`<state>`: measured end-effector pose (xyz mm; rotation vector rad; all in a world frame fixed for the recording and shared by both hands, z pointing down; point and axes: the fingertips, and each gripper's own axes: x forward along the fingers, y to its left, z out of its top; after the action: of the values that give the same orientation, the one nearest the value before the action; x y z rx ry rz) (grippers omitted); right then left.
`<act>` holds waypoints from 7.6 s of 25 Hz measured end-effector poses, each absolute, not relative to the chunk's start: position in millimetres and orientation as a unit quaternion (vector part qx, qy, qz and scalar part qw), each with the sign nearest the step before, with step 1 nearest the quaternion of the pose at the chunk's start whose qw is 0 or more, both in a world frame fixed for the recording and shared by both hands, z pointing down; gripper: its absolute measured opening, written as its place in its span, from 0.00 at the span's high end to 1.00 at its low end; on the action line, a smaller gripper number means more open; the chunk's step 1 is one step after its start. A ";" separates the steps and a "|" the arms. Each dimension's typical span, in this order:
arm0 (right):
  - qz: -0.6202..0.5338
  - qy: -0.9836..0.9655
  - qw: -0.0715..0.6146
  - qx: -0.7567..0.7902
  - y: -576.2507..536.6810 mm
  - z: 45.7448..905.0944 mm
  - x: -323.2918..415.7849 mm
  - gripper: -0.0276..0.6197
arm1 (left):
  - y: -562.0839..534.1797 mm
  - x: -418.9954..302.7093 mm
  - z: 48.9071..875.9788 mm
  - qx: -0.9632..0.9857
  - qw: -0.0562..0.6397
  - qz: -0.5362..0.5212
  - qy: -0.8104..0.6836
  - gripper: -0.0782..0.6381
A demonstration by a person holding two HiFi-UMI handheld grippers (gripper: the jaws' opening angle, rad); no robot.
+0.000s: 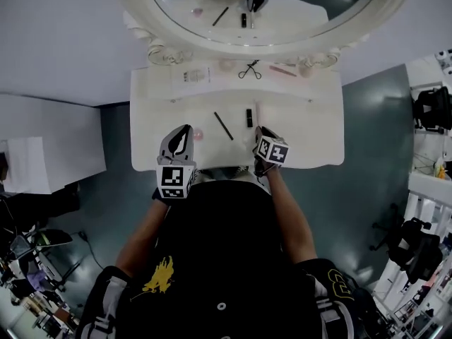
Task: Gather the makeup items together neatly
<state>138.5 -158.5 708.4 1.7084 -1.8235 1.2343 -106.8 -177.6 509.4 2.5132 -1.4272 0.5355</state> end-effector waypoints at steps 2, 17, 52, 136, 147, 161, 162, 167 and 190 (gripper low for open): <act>0.445 -0.641 0.176 0.601 -158.6 712.4 138.2 0.83 | -177.8 -107.9 509.7 0.850 0.101 0.181 -0.484 0.86; 0.460 -0.640 0.185 0.587 -156.1 727.3 122.0 0.83 | -180.0 -113.4 519.0 0.844 0.107 0.196 -0.489 0.86; 0.402 -0.665 0.231 0.585 -147.1 720.5 108.7 0.78 | -175.3 -119.2 517.8 0.847 0.113 0.189 -0.484 0.86; 0.532 -0.649 0.163 0.518 -144.6 741.9 125.1 0.87 | -153.0 -132.1 547.3 0.836 0.136 0.211 -0.487 0.86; 0.517 -0.658 0.181 0.517 -145.5 741.0 121.5 0.86 | -154.1 -133.9 548.0 0.837 0.137 0.208 -0.486 0.86; 0.500 -0.658 0.195 0.528 -141.0 733.6 121.5 0.82 | -155.0 -141.8 549.3 0.839 0.143 0.200 -0.486 0.86; 0.494 -0.658 0.200 0.531 -140.6 731.7 121.4 0.82 | -155.0 -144.1 549.7 0.838 0.145 0.198 -0.488 0.86; 0.436 -0.689 0.235 0.529 -143.4 710.7 96.4 0.82 | -155.8 -164.5 556.7 0.828 0.157 0.189 -0.504 0.86; 0.221 -0.813 0.447 0.301 -159.3 743.0 -144.4 0.55 | -95.6 -327.0 575.9 0.724 0.205 0.162 -0.639 0.86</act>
<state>-144.4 -159.3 743.0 0.7449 -2.0133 0.5480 -327.0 -95.6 575.9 2.0184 -1.7802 0.4504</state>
